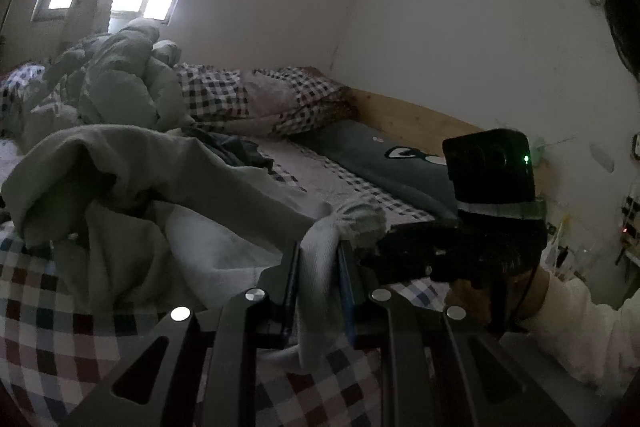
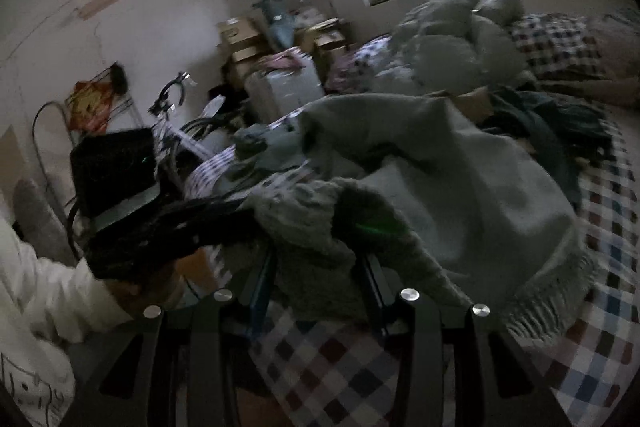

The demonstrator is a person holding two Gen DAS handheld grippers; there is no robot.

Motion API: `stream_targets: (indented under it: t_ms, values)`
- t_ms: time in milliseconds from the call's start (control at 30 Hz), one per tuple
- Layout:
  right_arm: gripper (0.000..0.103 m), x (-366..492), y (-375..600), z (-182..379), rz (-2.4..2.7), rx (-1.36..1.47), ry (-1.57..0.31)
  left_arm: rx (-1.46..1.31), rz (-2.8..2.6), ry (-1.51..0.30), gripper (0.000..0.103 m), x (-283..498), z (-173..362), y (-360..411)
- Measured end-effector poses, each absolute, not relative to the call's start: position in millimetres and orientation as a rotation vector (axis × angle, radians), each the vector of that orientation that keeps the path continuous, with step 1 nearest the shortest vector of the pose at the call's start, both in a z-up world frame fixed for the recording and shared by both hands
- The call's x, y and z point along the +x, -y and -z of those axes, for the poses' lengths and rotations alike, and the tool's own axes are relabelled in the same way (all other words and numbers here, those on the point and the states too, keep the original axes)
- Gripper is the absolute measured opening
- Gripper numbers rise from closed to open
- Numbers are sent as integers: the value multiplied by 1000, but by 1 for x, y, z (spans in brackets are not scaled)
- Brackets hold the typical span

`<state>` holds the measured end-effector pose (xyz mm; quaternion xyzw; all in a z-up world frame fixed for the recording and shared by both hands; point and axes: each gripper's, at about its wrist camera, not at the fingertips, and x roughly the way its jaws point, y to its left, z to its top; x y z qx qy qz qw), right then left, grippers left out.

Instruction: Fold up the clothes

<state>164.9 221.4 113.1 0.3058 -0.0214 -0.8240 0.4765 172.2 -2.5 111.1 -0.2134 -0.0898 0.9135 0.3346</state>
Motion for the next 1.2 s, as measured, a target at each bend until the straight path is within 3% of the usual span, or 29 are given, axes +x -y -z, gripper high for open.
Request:
stream_targets:
  t_ms: [100,167,200,300,333,567,1200]
  values:
    - [43,165,-213,-110,1977,752,52,-573,-2393,244,19,172,-111,5]
    - [28,163,-212,-108,1984,768,59,-578,-2394,275,22,172,-113,8]
    - [18,162,-214,-108,1978,773,78,-568,-2396,284,30,174,-115,10]
    - [16,161,-226,-115,1980,751,141,-537,-2414,270,59,181,-121,10]
    - [16,160,-231,-119,1987,741,164,-529,-2419,257,61,184,-123,8]
    - [13,174,-254,-155,2053,624,211,-460,-2528,-22,66,212,-142,-24]
    - [10,209,-280,-185,2116,533,84,-297,-2614,-694,66,235,-166,-111]
